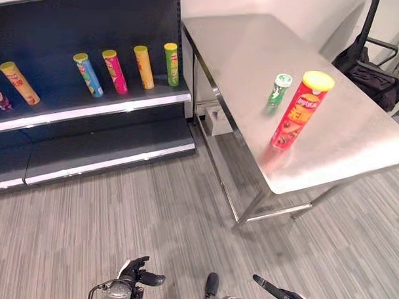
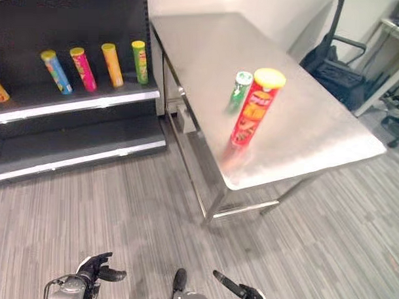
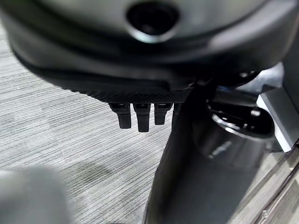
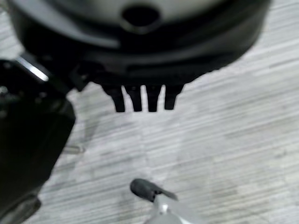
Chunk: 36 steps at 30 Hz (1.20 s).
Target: Put the goods on the table back onto the shelves and tidy them up.
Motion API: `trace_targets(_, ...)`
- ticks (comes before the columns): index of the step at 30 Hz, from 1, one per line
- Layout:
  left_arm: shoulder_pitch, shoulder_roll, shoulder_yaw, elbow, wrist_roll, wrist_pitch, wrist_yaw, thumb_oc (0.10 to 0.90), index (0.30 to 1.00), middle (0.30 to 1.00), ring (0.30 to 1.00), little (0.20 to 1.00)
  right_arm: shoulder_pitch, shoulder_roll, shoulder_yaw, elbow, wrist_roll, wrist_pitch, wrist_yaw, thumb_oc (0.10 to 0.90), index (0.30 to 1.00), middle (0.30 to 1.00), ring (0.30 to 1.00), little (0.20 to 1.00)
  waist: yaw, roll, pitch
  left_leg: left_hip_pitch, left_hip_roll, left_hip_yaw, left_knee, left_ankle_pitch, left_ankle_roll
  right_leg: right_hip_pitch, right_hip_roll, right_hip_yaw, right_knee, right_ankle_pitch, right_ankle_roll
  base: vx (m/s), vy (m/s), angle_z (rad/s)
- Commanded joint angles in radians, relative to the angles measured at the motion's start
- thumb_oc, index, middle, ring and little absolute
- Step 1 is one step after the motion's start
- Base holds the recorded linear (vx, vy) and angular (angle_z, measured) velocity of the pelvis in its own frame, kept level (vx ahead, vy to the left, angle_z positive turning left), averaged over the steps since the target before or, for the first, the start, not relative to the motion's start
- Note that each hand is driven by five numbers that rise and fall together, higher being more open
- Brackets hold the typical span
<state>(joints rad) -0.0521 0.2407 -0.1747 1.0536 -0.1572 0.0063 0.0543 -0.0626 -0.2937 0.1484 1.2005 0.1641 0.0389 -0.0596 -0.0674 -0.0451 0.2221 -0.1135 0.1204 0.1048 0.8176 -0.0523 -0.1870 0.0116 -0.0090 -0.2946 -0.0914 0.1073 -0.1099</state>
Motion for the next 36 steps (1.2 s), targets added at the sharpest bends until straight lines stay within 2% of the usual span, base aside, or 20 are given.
trace_targets(1,-0.024,0.042,-0.021,-0.024,-0.016,-0.021,0.014,0.800,0.900,0.900,0.900,0.900,0.028,-0.053,-0.002,0.003,0.022,-0.003,-0.029,0.800,0.900,0.900,0.900,0.900,0.014,-0.019,0.031,0.021,0.058,0.104,-0.341,0.002,0.084,0.033,-0.100,-0.038,0.004,-0.071,0.209,0.10,0.118,0.00)
trace_targets(2,-0.020,0.040,-0.021,-0.025,-0.018,-0.021,0.014,0.800,0.900,0.900,0.900,0.900,0.027,-0.055,-0.003,0.001,0.022,-0.004,-0.030,0.800,0.900,0.900,0.900,0.900,0.016,-0.014,0.027,0.034,0.072,0.110,-0.434,-0.003,0.086,0.033,-0.108,-0.034,0.004,-0.074,0.219,0.18,0.248,-0.10)
trace_targets(3,-0.015,0.038,-0.020,-0.024,-0.023,-0.021,0.020,0.800,0.900,0.900,0.900,0.900,0.025,-0.063,0.002,-0.007,0.011,-0.003,-0.029,0.800,0.900,0.900,0.900,0.900,0.028,0.008,0.024,0.048,0.085,0.073,-0.647,0.059,0.068,0.031,-0.109,-0.011,0.004,-0.085,0.232,0.17,0.247,-0.28)
trace_targets(4,-0.015,0.038,-0.019,-0.024,-0.023,-0.021,0.020,0.800,0.900,0.900,0.900,0.900,0.025,-0.063,0.002,-0.007,0.011,-0.003,-0.029,0.800,0.900,0.900,0.900,0.900,0.027,0.006,0.022,0.048,0.081,0.074,-0.655,0.065,0.068,0.028,-0.112,-0.012,0.004,-0.084,0.233,0.23,0.394,-0.35)
trace_targets(5,-0.012,0.034,-0.024,-0.008,-0.016,-0.019,0.027,0.800,0.900,0.900,0.900,0.900,0.023,-0.074,0.000,0.001,-0.001,0.000,-0.037,0.800,0.900,0.900,0.900,0.900,0.046,0.033,0.021,0.042,0.085,-0.034,-0.777,0.133,0.044,0.046,-0.108,0.015,0.004,-0.099,0.240,0.18,0.271,-0.43)
trace_targets(6,-0.014,0.032,-0.023,-0.001,-0.017,-0.022,0.027,0.800,0.900,0.900,0.900,0.900,0.021,-0.072,0.000,0.005,-0.006,0.000,-0.033,0.800,0.900,0.900,0.900,0.900,0.044,0.042,0.009,0.055,0.081,-0.060,-0.821,0.126,0.042,0.051,-0.109,0.027,0.004,-0.103,0.246,0.26,0.367,-0.42)
trace_targets(7,-0.015,0.024,-0.029,0.015,-0.013,-0.024,0.024,0.800,0.900,0.900,0.900,0.900,0.028,-0.068,-0.009,0.009,-0.008,-0.004,-0.033,0.800,0.900,0.900,0.900,0.900,0.033,0.051,-0.001,0.075,0.080,-0.056,-0.831,0.120,0.039,0.062,-0.115,0.035,0.004,-0.105,0.253,0.24,0.356,-0.96)
trace_targets(8,-0.016,0.027,-0.028,0.020,-0.007,-0.029,0.025,0.800,0.900,0.900,0.900,0.900,0.027,-0.062,-0.026,0.015,0.000,-0.004,-0.039,0.800,0.900,0.900,0.900,0.900,0.024,0.050,-0.013,0.094,0.052,-0.048,-0.843,0.109,0.049,0.058,-0.140,0.063,0.008,-0.088,0.263,0.19,0.295,-0.85)
trace_targets(9,-0.016,0.027,-0.028,0.020,-0.007,-0.029,0.025,0.800,0.900,0.900,0.900,0.900,0.027,-0.062,-0.026,0.015,0.000,-0.004,-0.039,0.800,0.900,0.900,0.900,0.900,0.026,0.049,-0.013,0.096,0.052,-0.045,-0.845,0.109,0.049,0.058,-0.141,0.065,0.008,-0.088,0.264,0.15,0.287,-0.76)
trace_targets(12,-0.019,0.047,-0.017,0.034,0.002,-0.030,0.030,0.800,0.900,0.900,0.900,0.900,0.022,-0.061,-0.066,0.019,0.028,-0.002,-0.048,0.800,0.900,0.900,0.900,0.900,0.023,0.037,-0.020,0.125,0.022,0.004,-0.856,0.093,0.070,0.038,-0.178,0.112,0.025,-0.070,0.281,0.08,0.244,-0.49)
trace_targets(14,-0.027,0.073,0.001,0.045,0.003,-0.035,0.041,0.800,0.900,0.900,0.900,0.900,0.015,-0.081,-0.128,-0.002,0.078,-0.014,-0.069,0.800,0.900,0.900,0.900,0.900,0.017,0.027,-0.019,0.139,0.000,0.034,-0.862,0.077,0.089,0.015,-0.198,0.142,0.044,-0.060,0.297,0.03,0.246,-0.53)
trace_targets(18,-0.003,0.127,0.039,0.012,0.020,-0.039,0.035,0.800,0.900,0.900,0.900,0.900,0.069,-0.201,-0.329,-0.114,0.157,-0.036,-0.117,0.800,0.900,0.900,0.900,0.900,0.002,0.017,-0.018,0.175,-0.032,0.077,-0.886,0.052,0.115,-0.008,-0.232,0.158,0.074,-0.041,0.328,0.04,0.198,-0.47)
trace_targets(22,0.023,0.131,0.071,-0.007,0.052,-0.038,0.039,0.800,0.900,0.900,0.900,0.900,0.133,-0.390,-0.526,-0.352,0.124,-0.068,-0.198,0.800,0.900,0.900,0.900,0.900,-0.013,0.009,-0.023,0.201,-0.051,0.119,-0.901,0.032,0.130,-0.040,-0.256,0.152,0.108,-0.020,0.350,0.03,0.128,-0.33)
trace_targets(24,0.031,0.127,0.077,-0.014,0.064,-0.040,0.038,0.800,0.900,0.900,0.900,0.900,0.144,-0.477,-0.577,-0.485,0.105,-0.085,-0.191,0.800,0.900,0.900,0.900,0.900,-0.018,0.003,-0.022,0.211,-0.054,0.132,-0.904,0.027,0.131,-0.045,-0.261,0.150,0.108,-0.007,0.357,0.01,0.037,-0.39)
trace_targets(27,0.041,0.123,0.076,0.005,0.081,-0.042,0.029,0.800,0.900,0.900,0.900,0.900,0.141,-0.593,-0.630,-0.695,0.147,-0.144,-0.125,0.800,0.900,0.900,0.900,0.900,-0.019,-0.011,-0.034,0.228,-0.054,0.141,-0.903,0.018,0.126,-0.025,-0.266,0.141,0.088,-0.004,0.357,0.06,-0.029,-0.26)
trace_targets(28,0.062,0.115,0.075,0.013,0.095,-0.047,0.008,0.800,0.900,0.900,0.900,0.900,0.128,-0.682,-0.644,-0.900,0.203,-0.198,-0.036,0.800,0.900,0.900,0.900,0.900,-0.015,-0.021,-0.056,0.239,-0.045,0.146,-0.904,0.016,0.116,-0.007,-0.266,0.127,0.063,-0.001,0.357,0.08,-0.069,-0.12)
trace_targets(29,0.062,0.115,0.074,0.013,0.095,-0.047,0.008,0.800,0.900,0.900,0.900,0.900,0.129,-0.681,-0.645,-0.902,0.204,-0.198,-0.036,0.800,0.900,0.900,0.900,0.900,-0.015,-0.022,-0.058,0.236,-0.046,0.146,-0.905,0.020,0.117,-0.010,-0.267,0.128,0.062,0.002,0.357,0.07,-0.079,-0.09)
trace_targets(33,0.083,0.104,0.052,0.002,0.109,-0.058,-0.023,0.800,0.900,0.900,0.900,0.900,0.086,-0.741,-0.621,-1.037,0.346,-0.228,0.072,0.800,0.900,0.900,0.900,0.900,-0.006,-0.028,-0.084,0.243,-0.035,0.148,-0.905,0.018,0.105,0.011,-0.263,0.107,0.038,0.002,0.357,0.04,-0.051,0.04)
trace_targets(34,0.099,0.104,0.041,-0.014,0.115,-0.063,-0.040,0.800,0.900,0.900,0.900,0.900,0.068,-0.748,-0.612,-1.077,0.438,-0.220,0.145,0.800,0.900,0.900,0.900,0.900,0.001,-0.029,-0.093,0.245,-0.029,0.147,-0.905,0.017,0.100,0.020,-0.261,0.098,0.031,-0.001,0.357,0.05,-0.066,0.11)
trace_targets(36,0.106,0.102,0.030,-0.017,0.118,-0.066,-0.054,0.800,0.900,0.900,0.900,0.900,0.023,-0.755,-0.565,-1.080,0.511,-0.213,0.194,0.800,0.900,0.900,0.900,0.900,0.013,-0.031,-0.099,0.246,-0.024,0.144,-0.905,0.020,0.095,0.029,-0.259,0.092,0.030,-0.004,0.356,0.03,-0.056,0.10)
